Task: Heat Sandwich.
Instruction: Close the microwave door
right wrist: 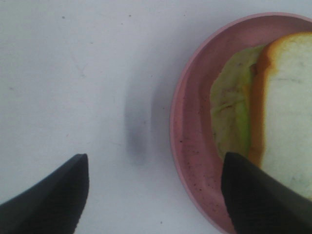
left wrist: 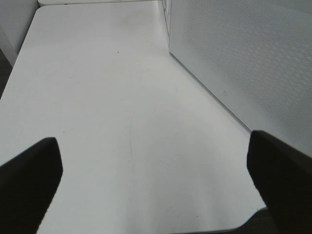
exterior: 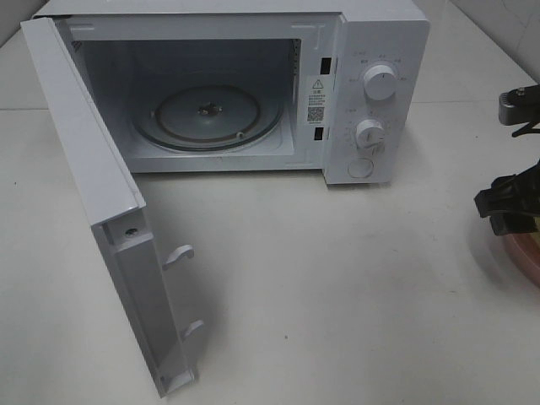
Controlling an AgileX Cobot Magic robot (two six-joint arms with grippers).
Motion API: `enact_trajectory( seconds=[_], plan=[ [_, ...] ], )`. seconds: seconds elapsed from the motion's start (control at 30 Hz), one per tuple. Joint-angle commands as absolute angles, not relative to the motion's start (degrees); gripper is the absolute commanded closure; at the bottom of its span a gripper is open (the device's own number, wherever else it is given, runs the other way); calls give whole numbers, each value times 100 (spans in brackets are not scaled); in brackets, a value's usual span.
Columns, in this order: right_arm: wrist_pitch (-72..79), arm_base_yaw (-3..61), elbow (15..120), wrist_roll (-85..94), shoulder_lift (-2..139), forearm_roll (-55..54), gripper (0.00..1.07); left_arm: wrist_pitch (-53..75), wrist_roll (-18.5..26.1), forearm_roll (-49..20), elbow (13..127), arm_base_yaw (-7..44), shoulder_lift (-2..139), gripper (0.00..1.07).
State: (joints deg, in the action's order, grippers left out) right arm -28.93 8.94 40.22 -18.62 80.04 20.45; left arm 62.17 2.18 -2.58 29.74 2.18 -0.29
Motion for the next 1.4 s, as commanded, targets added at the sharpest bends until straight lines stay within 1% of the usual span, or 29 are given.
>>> enact_trajectory(
  seconds=[0.03, 0.07, 0.17, 0.27, 0.5, 1.07, 1.3, 1.33, 1.4],
  plan=[
    [-3060, 882, 4011, -1295, 7649, 1507, 33, 6142, 206, -269, 2962, 189, -97, 9],
    [-3134, 882, 4011, -1100, 7454, 1261, 33, 6142, 206, -269, 2962, 189, -97, 9],
    [-3180, 882, 4011, -940, 7225, 1049, 33, 6142, 206, -269, 2962, 189, -97, 9],
    [-3346, 882, 4011, -544, 6795, 544, 33, 6142, 206, -269, 2962, 189, -97, 9],
    [-3799, 882, 4011, -275, 6050, 63, 33, 6142, 206, -269, 2962, 189, -97, 9],
    [-4641, 882, 3999, -258, 4148, -52, 33, 6142, 206, -269, 2962, 189, -97, 9],
    [-4721, 882, 3484, -223, 3037, 0, 33, 6142, 206, -269, 2962, 189, -97, 9],
    [-4819, 859, 3329, -223, 2641, 0, 33, 6142, 206, -269, 2962, 189, -97, 9],
    [-4859, 859, 3283, -223, 2492, 0, 33, 6142, 206, -269, 2962, 189, -97, 9]
  ],
)
